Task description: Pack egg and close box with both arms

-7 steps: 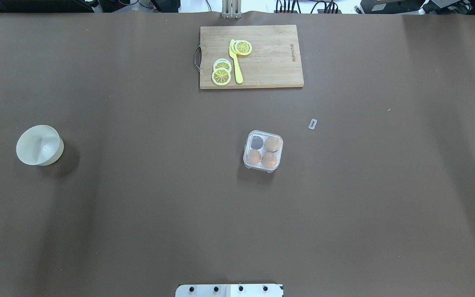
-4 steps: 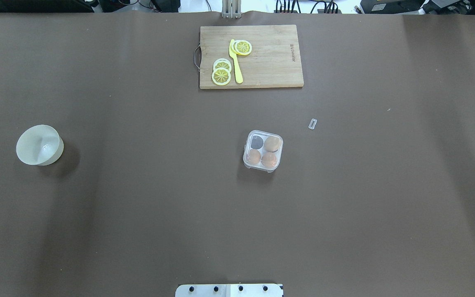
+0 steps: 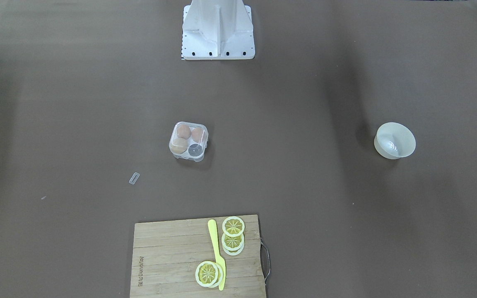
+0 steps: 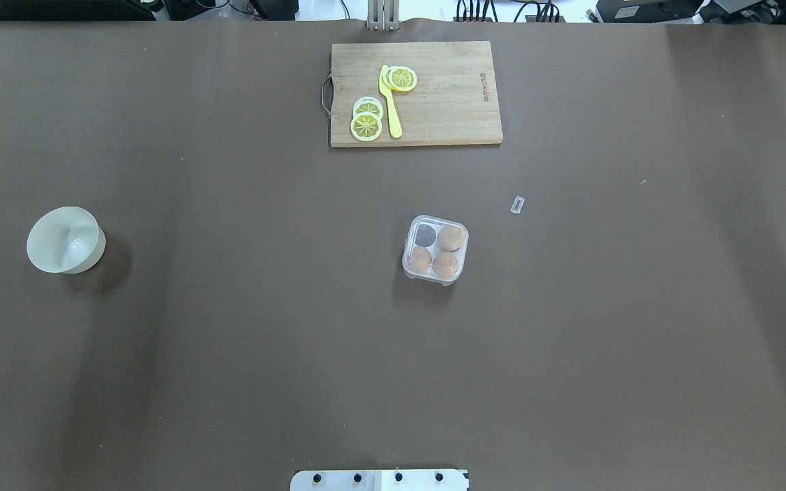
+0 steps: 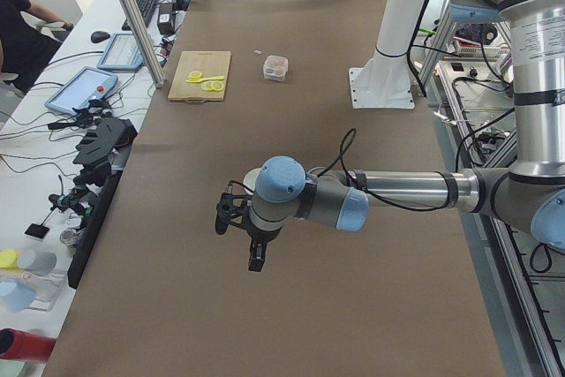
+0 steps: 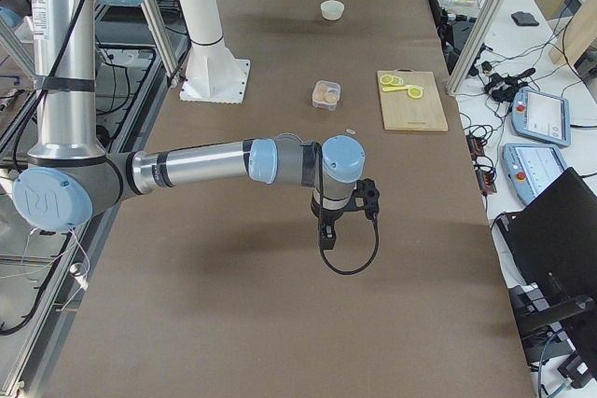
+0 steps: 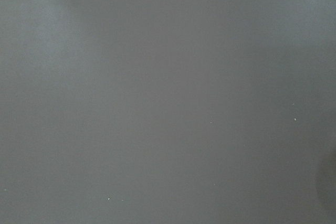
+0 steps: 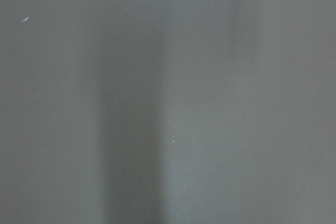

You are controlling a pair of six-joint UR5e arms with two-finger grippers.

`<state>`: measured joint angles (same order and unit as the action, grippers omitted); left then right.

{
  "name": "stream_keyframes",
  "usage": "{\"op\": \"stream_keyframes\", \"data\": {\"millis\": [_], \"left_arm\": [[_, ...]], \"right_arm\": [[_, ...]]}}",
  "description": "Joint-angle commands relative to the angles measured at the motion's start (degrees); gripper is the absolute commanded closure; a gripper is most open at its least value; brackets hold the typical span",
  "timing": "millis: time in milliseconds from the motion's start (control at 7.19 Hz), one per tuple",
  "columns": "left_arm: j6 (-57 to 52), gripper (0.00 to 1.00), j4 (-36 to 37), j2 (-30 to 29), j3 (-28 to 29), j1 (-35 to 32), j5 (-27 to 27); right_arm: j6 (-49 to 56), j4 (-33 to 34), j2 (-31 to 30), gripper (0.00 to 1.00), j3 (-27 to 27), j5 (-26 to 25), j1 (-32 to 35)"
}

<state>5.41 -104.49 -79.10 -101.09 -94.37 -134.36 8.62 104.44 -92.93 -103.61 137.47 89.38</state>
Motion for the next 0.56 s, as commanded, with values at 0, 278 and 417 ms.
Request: {"op": "stream_keyframes", "data": {"millis": [0,278,417], "left_arm": [[0.04,0.02,-0.01,0.0,0.19,0.15,0.06],[0.04,0.02,-0.01,-0.09,0.19,0.15,0.06],[0.04,0.02,0.08,-0.09,0.36,0.06,0.06]], "right_arm": [[0.0,-0.03,0.29,0.0,-0.01,-0.01,0.01],[-0.18,-0.03,0.29,0.0,-0.01,0.08,0.01],[-0.26,-0.03,0.38,0.0,-0.1,0.08,0.01]]}}
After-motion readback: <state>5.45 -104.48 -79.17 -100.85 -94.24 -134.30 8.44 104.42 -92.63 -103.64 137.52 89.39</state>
